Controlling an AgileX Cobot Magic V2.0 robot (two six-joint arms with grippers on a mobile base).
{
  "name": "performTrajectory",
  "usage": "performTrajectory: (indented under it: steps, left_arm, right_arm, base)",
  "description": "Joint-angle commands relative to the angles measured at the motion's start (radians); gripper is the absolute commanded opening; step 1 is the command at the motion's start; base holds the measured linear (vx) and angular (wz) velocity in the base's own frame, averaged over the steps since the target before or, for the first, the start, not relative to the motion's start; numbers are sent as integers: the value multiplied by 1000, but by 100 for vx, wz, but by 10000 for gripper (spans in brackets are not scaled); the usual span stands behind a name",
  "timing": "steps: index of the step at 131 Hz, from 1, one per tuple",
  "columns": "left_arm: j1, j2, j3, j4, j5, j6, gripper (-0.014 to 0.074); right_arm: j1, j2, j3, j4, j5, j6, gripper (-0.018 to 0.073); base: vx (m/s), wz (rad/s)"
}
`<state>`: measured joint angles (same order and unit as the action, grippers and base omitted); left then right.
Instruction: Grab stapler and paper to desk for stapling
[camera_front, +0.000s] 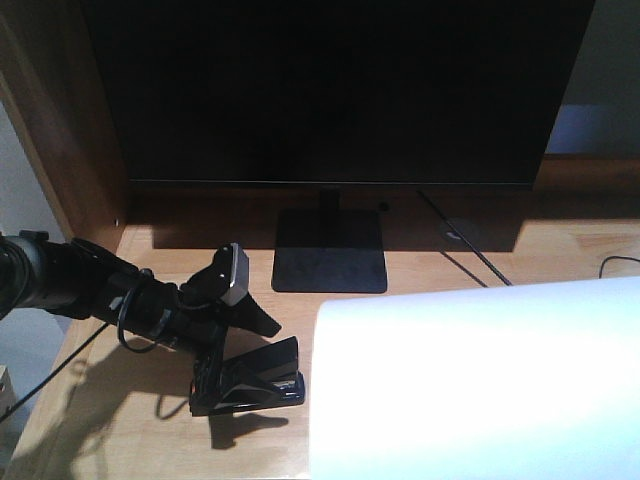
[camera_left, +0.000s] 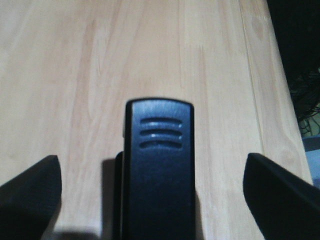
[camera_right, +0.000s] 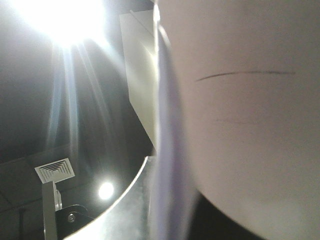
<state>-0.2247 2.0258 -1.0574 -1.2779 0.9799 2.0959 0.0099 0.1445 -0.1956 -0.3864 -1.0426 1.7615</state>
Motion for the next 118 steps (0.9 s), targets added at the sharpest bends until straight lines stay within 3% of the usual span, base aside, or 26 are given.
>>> performTrajectory:
  steps: [1,43,75,105,118]
  left_arm:
    - [1,-96,-24,-48,49,-11,669]
    - [9,-213,-24,-46,54,-16,441]
    - [9,-273,-24,-21,57,-157,195]
    - [9,-275,-24,19,60,-203,0]
    - [9,-275,-24,31,57,-203,-8]
  right_arm:
    - [0,13,-28,12,-27,-10,-6]
    - [0,13,-28,11,-26,-10,-6]
    - [0,13,-28,11,-26,-10,-6]
    - [0,13,-28,11,-26,-10,-6]
    - [0,13,-28,11,-26,-10,-6]
  base:
    - [0,0]
    - [0,0]
    - [0,0]
    - [0,0]
    - [0,0]
